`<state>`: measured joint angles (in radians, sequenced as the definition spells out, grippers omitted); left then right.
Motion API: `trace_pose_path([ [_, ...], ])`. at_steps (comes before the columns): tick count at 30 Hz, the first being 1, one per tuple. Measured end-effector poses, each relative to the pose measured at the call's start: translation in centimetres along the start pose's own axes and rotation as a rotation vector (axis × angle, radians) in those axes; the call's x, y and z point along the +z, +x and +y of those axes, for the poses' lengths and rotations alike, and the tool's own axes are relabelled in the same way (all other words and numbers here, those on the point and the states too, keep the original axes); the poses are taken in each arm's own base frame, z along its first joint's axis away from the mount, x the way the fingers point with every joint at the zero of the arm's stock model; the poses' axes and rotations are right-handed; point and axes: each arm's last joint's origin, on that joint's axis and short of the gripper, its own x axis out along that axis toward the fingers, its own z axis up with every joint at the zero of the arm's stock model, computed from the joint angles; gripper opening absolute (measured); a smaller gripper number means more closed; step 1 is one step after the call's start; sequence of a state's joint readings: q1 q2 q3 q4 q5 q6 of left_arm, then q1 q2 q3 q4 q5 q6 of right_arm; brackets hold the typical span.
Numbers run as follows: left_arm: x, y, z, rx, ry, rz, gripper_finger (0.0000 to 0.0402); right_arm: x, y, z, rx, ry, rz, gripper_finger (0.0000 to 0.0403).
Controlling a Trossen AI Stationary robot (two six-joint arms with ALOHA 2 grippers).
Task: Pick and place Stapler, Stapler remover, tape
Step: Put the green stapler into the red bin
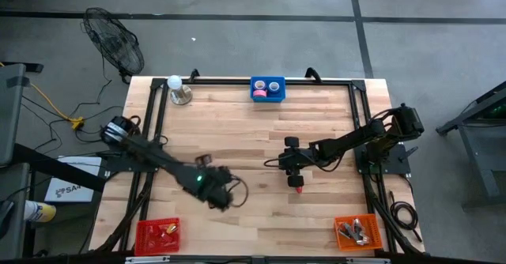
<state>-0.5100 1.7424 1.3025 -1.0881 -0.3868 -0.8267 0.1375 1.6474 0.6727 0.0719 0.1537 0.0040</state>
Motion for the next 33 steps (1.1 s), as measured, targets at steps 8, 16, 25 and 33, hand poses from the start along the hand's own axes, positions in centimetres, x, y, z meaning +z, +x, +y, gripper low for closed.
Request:
trace_pose_path([
  [8, -3.9, -3.6, -2.7, -0.074, -0.188, 0.154, 0.0063, 0.0, 0.0, 0.0, -0.001, 0.018, 0.0, 0.0156],
  [16, -7.0, -7.2, -5.0, -0.204, -0.402, 0.446, 0.0063, 0.1, 0.0, 0.0, 0.006, 0.019, -0.008, 0.0156],
  [25, -11.0, -9.2, -6.8, -0.179, -0.606, 0.638, 0.0063, 0.3, 0.0, 0.0, 0.007, 0.02, -0.033, 0.0156],
  [33, -14.6, -8.8, -7.9, -0.1, -0.731, 0.692, 0.0063, 0.4, 0.0, 0.0, 0.008, 0.021, -0.044, 0.0156],
])
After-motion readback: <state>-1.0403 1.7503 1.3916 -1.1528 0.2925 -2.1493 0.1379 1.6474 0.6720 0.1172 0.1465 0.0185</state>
